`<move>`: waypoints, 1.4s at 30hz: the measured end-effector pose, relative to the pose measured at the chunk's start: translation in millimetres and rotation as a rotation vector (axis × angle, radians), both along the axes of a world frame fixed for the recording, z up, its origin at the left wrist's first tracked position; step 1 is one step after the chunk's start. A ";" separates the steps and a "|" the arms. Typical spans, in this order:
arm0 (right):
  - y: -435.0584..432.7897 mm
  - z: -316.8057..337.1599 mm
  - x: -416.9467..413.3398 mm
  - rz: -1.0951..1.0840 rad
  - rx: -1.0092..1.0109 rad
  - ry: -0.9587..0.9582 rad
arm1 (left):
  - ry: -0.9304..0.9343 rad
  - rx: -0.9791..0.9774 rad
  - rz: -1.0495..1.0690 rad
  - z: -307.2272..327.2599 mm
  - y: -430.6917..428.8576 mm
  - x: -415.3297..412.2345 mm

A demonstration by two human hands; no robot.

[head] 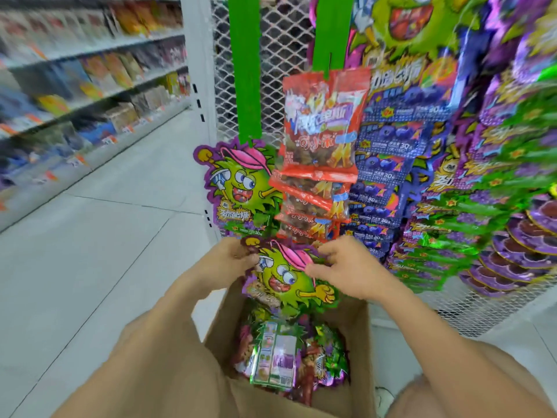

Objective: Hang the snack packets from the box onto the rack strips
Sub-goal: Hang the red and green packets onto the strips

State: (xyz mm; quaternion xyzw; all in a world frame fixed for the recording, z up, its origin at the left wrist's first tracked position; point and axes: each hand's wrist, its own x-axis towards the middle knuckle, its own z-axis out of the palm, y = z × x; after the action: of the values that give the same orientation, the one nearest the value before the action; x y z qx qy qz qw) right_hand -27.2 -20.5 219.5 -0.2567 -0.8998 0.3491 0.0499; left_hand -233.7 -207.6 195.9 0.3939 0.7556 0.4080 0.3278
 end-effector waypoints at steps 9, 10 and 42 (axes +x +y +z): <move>-50.5 93.4 -42.6 -0.130 0.411 0.457 | 0.519 0.611 0.593 120.1 25.4 -1.6; -53.7 106.6 -49.8 -0.138 0.452 0.499 | 0.503 0.613 0.569 135.9 29.8 -6.0; -49.4 162.3 -122.8 -0.425 0.245 0.858 | 0.134 0.457 0.364 196.1 28.3 -29.8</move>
State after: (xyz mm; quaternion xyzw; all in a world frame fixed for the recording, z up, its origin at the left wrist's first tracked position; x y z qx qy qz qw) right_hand -150.0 -69.9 381.8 -0.2597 -0.7603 0.2971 0.5160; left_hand -263.5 -179.2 391.9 0.3418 0.7223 0.5926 0.1016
